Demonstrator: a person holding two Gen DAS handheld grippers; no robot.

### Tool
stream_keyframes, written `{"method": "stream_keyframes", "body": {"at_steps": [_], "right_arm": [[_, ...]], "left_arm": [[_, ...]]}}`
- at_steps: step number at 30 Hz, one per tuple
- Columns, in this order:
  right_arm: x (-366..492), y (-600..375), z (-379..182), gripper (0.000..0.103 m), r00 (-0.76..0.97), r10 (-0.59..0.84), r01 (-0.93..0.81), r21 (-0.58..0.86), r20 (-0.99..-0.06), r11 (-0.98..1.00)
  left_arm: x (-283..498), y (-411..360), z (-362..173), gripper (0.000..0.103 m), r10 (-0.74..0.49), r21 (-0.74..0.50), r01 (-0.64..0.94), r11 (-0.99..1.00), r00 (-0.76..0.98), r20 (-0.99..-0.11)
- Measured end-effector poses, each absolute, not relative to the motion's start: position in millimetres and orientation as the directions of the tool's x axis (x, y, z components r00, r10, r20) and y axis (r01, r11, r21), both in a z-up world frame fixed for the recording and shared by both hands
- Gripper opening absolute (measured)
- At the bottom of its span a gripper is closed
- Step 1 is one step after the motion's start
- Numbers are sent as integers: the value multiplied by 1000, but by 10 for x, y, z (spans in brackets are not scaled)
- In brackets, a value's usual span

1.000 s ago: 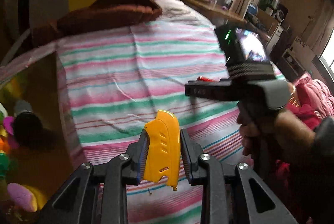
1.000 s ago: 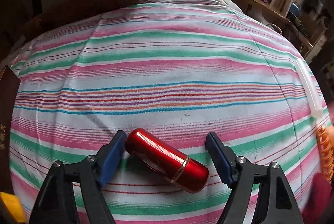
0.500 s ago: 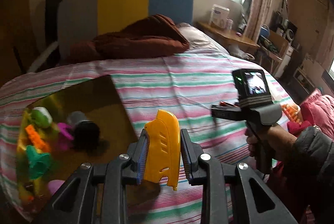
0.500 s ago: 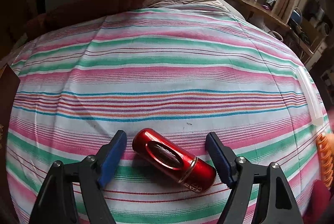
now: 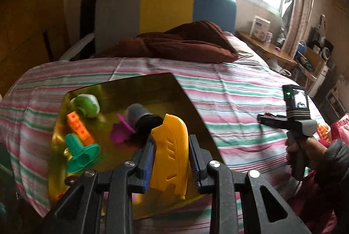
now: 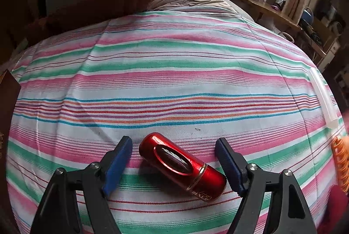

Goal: Organize rigid objects
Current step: 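Carry the yellow clip into the gold tray and open the left tool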

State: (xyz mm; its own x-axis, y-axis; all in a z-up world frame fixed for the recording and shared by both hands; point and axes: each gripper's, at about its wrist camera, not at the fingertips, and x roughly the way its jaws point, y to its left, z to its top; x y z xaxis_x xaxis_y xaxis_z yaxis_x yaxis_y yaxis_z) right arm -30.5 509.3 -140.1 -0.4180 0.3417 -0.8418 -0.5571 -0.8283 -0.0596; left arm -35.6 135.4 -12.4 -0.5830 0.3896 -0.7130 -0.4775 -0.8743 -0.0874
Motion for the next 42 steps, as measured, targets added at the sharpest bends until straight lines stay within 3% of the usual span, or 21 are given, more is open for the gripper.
{"method": "stream_keyframes", "body": {"at_steps": [8, 13, 17, 22, 29, 37, 42], "right_arm": [[-310, 5102, -1395, 78, -413, 341, -548, -68, -844, -834], [-317, 5094, -1385, 78, -409, 341, -544, -74, -847, -836], [-317, 5106, -1381, 78, -408, 338, -542, -72, -848, -837], [-322, 5111, -1381, 78, -407, 338, -541, -74, -849, -838], [-328, 5111, -1373, 78, -402, 338, -541, -77, -851, -837], [-341, 5134, -1368, 78, -396, 334, -535, -81, -855, -841], [-338, 5141, -1369, 78, -395, 333, -533, -81, -856, -842]], "left_arm": [[-427, 1177, -170, 29, 371, -101, -439, -893, -588, -719], [-605, 901, -327, 29, 416, -235, -385, -893, -502, -758], [-680, 588, -331, 29, 377, -220, -336, -916, -529, -760], [-791, 244, -360, 29, 420, -306, -298, -904, -492, -762], [-903, 495, -431, 29, 478, -360, -330, -873, -426, -768], [-1236, 734, -718, 29, 504, -445, -240, -863, -344, -792], [-1283, 823, -776, 29, 437, -369, -247, -896, -341, -832]]}}
